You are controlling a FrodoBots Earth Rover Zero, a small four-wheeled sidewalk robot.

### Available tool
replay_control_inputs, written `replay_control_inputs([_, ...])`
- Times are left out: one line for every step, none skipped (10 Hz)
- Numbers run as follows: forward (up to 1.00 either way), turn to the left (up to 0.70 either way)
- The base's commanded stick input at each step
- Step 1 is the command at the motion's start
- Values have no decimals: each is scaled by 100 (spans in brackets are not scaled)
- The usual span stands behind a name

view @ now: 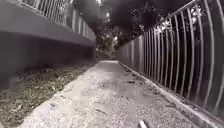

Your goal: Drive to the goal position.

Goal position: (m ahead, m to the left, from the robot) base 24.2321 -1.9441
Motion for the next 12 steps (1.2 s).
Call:
replay_control_inputs([100, 0])
replay_control_inputs([100, 0])
replay_control_inputs([100, 0])
replay_control_inputs([100, 0])
replay_control_inputs([100, -2])
replay_control_inputs([100, -9])
replay_control_inputs([100, -33])
replay_control_inputs([100, -4])
replay_control_inputs([100, 0])
replay_control_inputs([100, 0])
replay_control_inputs([100, 0])
replay_control_inputs([100, 0])
